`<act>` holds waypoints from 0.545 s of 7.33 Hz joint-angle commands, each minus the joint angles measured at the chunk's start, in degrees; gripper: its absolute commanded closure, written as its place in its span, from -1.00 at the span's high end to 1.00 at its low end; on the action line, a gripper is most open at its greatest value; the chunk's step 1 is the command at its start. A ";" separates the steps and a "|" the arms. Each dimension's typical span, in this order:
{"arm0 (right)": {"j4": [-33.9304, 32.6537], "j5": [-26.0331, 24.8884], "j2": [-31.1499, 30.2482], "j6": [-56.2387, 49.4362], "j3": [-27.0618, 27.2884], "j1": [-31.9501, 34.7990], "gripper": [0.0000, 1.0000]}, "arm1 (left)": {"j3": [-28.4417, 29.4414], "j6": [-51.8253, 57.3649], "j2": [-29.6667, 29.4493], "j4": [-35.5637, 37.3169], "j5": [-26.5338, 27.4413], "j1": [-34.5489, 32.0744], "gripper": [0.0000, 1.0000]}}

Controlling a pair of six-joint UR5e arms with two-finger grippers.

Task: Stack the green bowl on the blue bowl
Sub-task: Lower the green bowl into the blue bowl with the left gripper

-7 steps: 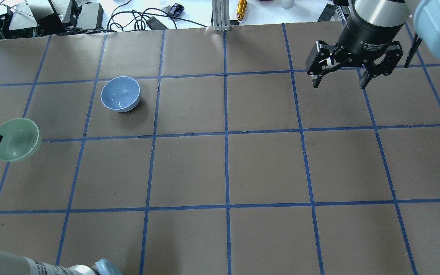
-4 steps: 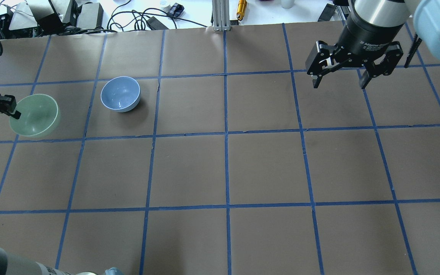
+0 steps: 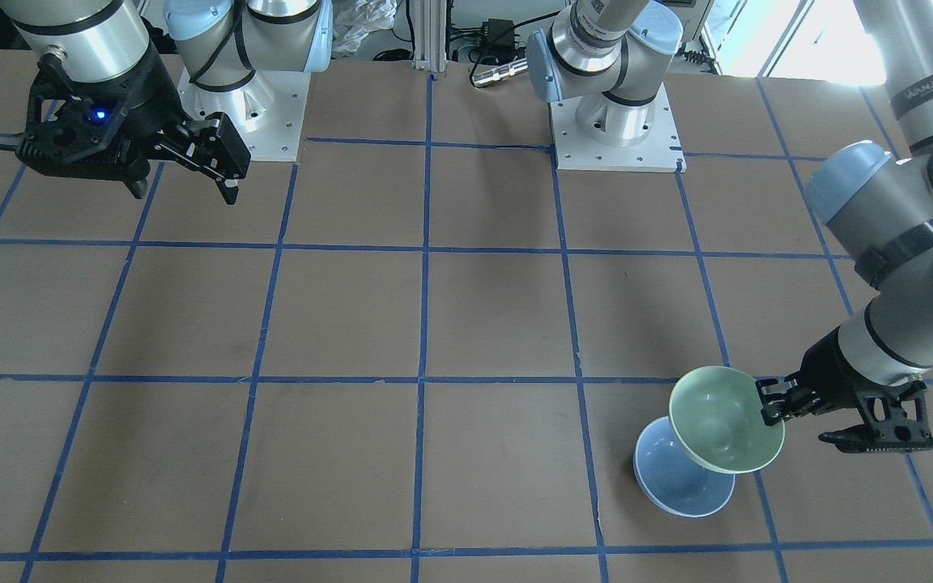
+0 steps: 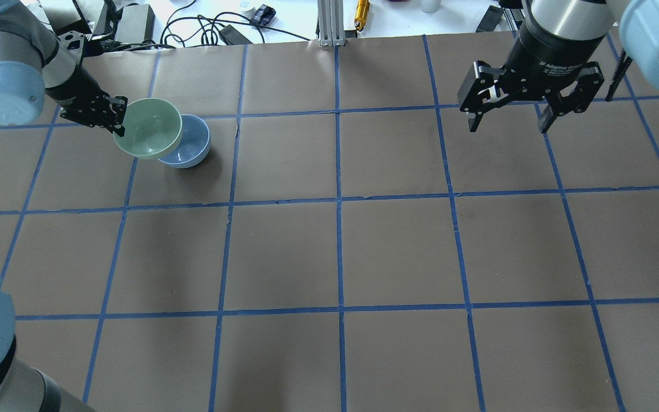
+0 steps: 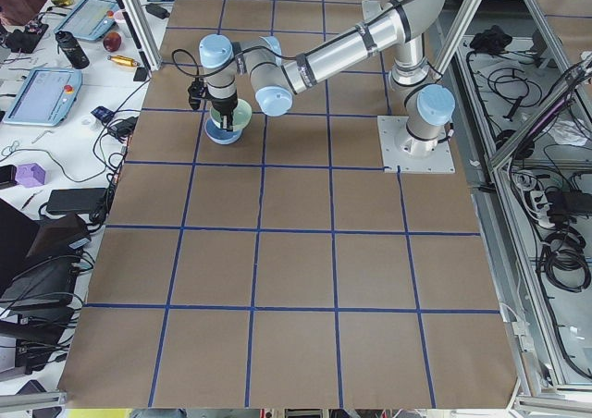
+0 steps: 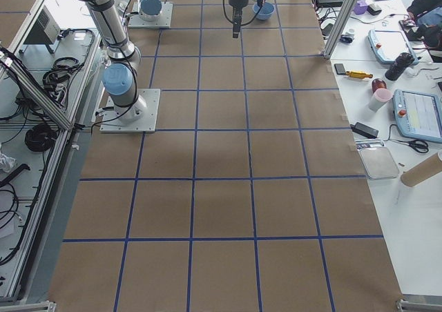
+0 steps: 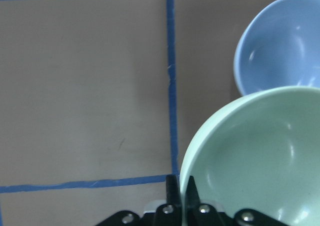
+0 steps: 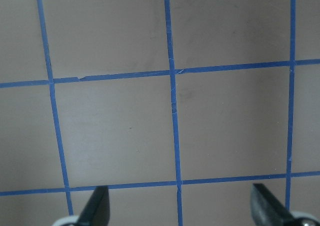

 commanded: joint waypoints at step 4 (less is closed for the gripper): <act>-0.09 0.00 0.00 0.00 0.00 0.00 1.00 | 4.77 -4.00 -6.08 -0.32 -0.29 -1.32 -1.00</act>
